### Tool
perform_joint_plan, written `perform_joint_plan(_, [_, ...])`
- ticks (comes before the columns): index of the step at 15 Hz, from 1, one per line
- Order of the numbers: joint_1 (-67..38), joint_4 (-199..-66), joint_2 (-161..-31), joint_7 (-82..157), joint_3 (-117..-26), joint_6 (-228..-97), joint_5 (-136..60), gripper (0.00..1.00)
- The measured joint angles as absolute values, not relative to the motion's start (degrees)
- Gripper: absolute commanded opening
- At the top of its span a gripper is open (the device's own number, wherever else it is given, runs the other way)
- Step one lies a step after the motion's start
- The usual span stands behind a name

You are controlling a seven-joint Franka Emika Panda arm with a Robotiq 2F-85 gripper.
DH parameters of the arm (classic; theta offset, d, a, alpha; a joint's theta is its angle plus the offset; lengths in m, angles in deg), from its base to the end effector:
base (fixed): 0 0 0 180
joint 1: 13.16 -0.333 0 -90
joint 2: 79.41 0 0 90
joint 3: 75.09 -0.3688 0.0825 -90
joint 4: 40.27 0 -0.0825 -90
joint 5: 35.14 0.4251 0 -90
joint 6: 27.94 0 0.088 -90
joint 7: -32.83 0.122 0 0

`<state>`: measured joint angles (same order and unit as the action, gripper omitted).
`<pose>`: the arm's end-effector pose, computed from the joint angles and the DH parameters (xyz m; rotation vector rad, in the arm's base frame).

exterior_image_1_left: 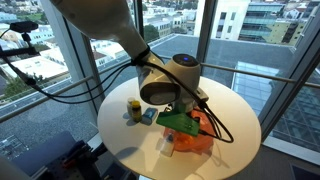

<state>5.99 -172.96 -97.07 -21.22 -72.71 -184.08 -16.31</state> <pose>0.5273 -0.2192 0.2177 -3.0575 -0.4246 -0.2525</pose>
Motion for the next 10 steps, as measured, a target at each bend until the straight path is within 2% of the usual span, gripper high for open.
perform_joint_plan(10, [8.3, -169.3, -92.9, -21.4, -74.3, -177.9, -9.9, 1.0])
